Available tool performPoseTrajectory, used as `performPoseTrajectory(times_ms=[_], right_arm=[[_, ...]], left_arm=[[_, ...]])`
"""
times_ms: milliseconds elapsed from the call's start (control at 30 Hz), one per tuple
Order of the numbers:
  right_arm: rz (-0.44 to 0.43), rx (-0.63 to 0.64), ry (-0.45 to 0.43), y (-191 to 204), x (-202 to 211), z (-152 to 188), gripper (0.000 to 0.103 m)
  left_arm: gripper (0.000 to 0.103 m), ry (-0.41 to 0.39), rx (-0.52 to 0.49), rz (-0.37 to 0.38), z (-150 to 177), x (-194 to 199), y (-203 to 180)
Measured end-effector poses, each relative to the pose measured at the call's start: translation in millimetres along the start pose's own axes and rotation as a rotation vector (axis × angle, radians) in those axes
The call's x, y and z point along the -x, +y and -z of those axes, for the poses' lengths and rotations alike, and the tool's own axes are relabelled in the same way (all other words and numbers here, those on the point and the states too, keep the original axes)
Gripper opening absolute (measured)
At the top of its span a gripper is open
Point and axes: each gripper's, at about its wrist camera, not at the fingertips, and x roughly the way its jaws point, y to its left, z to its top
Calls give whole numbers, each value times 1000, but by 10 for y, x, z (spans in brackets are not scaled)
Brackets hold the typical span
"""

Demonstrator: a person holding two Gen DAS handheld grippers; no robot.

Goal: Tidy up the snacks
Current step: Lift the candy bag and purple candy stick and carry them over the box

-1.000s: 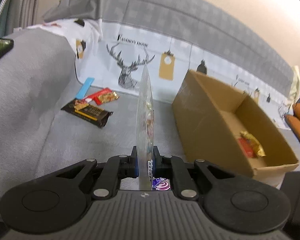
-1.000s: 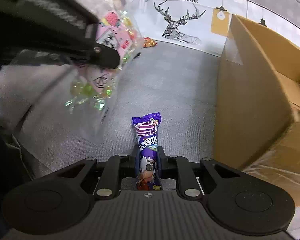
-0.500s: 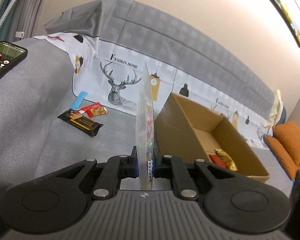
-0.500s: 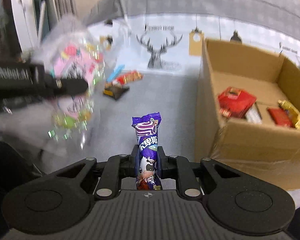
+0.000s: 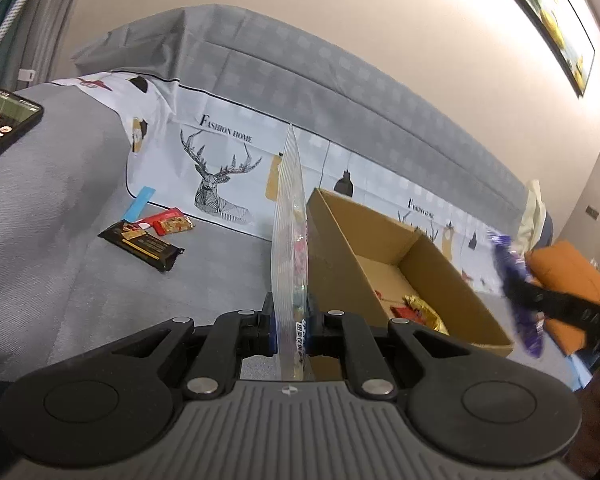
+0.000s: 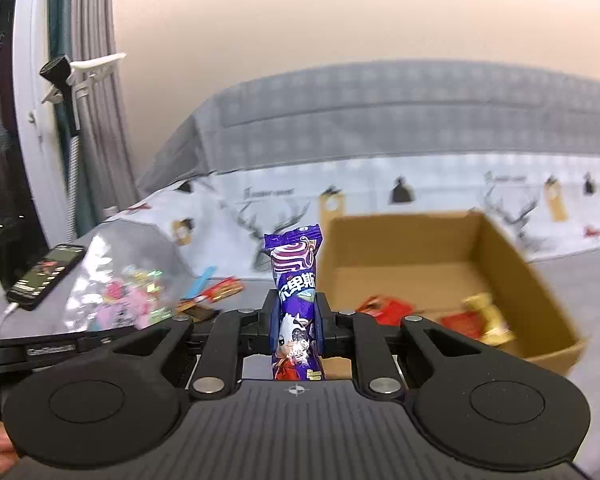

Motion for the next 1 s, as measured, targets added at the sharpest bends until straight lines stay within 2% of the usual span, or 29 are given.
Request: performPoseTrajectory(times_ms=[167, 433, 667, 867, 1000], right_arm=[[56, -85, -30, -566, 113, 5, 18], [64, -200, -105, -1139, 70, 111, 18], [22, -250, -135, -1412, -98, 94, 18], [-35, -302, -152, -1504, -219, 107, 18], [-63, -283, -161, -1481, -204, 117, 18]], left_arm=[[12, 21, -48, -23, 33, -79, -94], [12, 68, -131, -100, 64, -240, -214], [12, 118, -160, -150, -11, -361, -326], [12, 122, -182, -152, -142, -407, -454], [12, 113, -185, -147, -258, -468, -543]])
